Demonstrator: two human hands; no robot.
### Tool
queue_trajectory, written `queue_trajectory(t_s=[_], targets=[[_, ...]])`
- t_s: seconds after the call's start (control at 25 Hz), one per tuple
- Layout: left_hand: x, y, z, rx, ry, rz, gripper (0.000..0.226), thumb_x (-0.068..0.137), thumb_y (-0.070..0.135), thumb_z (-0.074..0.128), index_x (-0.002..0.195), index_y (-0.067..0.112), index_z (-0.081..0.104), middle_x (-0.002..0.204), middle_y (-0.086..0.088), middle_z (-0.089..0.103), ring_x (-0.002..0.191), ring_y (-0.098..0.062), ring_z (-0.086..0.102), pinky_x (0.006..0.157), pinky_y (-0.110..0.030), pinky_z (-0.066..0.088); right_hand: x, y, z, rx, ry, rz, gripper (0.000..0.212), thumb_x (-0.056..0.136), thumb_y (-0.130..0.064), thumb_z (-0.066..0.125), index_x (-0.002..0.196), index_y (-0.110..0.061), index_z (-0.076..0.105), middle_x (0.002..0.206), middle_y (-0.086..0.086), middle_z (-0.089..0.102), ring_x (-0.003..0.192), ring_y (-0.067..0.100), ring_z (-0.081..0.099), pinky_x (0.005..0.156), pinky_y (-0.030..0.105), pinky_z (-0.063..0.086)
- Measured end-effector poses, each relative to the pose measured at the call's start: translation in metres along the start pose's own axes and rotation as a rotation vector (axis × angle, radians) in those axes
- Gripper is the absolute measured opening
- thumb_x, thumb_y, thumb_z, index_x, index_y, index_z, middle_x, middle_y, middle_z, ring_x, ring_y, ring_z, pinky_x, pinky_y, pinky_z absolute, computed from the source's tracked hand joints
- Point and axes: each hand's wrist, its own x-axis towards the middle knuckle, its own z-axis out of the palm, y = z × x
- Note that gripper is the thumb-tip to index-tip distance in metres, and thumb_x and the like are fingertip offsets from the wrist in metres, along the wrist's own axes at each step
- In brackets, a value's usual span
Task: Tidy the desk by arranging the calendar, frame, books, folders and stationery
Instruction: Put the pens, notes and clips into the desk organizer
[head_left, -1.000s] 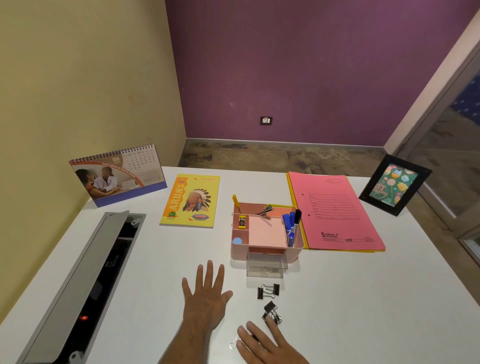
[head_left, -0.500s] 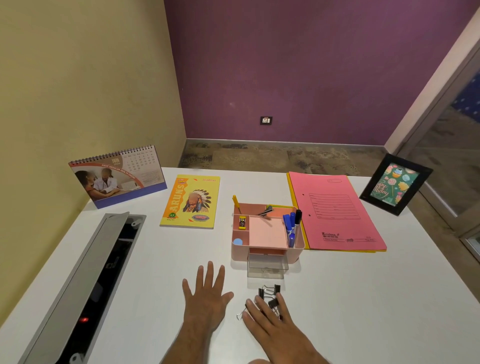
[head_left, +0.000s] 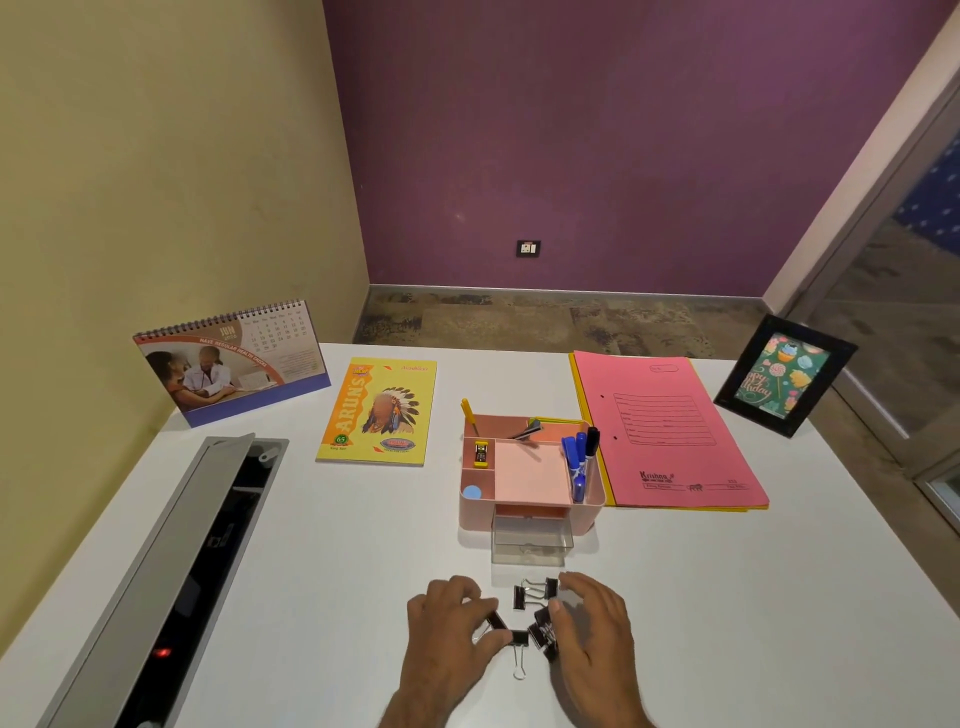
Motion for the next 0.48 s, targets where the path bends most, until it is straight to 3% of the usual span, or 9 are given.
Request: queue_trajectory(t_s=[0.08, 0.2, 0.32, 0.4, 0.48], targets=[[0.001, 0.003, 0.004, 0.002, -0.003, -0.022, 0.051, 0.076, 0.073, 0.043, 0.113, 0.045, 0.064, 0.109, 0.029, 0.047, 0.111, 0.0, 0.037, 0.088, -0.027, 0.016, 0.0, -0.003, 0.002, 0.004, 0.007, 0.001, 0.031, 0.089, -0.017, 0.068, 0.112, -0.036, 0.06, 0.116, -0.016, 0.06, 0.116, 0.009, 0.05, 0.101, 0.031, 0.039], [0.002, 0.007, 0.005, -0.085, 0.049, -0.055, 0.033, 0.073, 0.061, 0.056, 0.1, 0.043, 0.064, 0.091, 0.031, 0.056, 0.097, 0.004, 0.044, 0.085, -0.024, 0.023, -0.001, -0.009, 0.003, 0.039, -0.008, 0.013, 0.036, 0.086, -0.013, 0.071, 0.106, -0.042, 0.061, 0.111, -0.018, 0.061, 0.11, 0.005, 0.053, 0.092, 0.016, 0.039], [0.004, 0.016, 0.0, -0.51, 0.102, -0.125, 0.016, 0.069, 0.041, 0.069, 0.085, 0.039, 0.064, 0.074, 0.02, 0.067, 0.073, -0.003, 0.06, 0.072, -0.025, 0.051, 0.002, -0.015, 0.002, 0.105, -0.053, 0.084, 0.04, 0.082, -0.011, 0.074, 0.101, -0.044, 0.061, 0.105, -0.014, 0.067, 0.098, -0.001, 0.06, 0.079, 0.005, 0.042], [0.009, 0.029, -0.009, -0.766, 0.096, -0.154, 0.021, 0.068, 0.03, 0.075, 0.088, 0.036, 0.072, 0.079, 0.013, 0.072, 0.073, -0.008, 0.067, 0.069, -0.026, 0.058, 0.006, -0.023, 0.0, 0.184, -0.106, 0.132, 0.038, 0.08, -0.012, 0.076, 0.1, -0.042, 0.064, 0.1, -0.015, 0.071, 0.094, -0.004, 0.064, 0.076, 0.004, 0.046], [0.017, 0.04, -0.016, -0.865, 0.122, -0.107, 0.027, 0.071, 0.022, 0.073, 0.095, 0.036, 0.074, 0.087, 0.013, 0.075, 0.082, -0.007, 0.07, 0.072, -0.021, 0.058, 0.013, -0.034, -0.004, 0.303, -0.154, 0.148, 0.035, 0.082, -0.012, 0.076, 0.102, -0.039, 0.067, 0.095, -0.016, 0.074, 0.092, -0.003, 0.067, 0.071, 0.008, 0.051]])
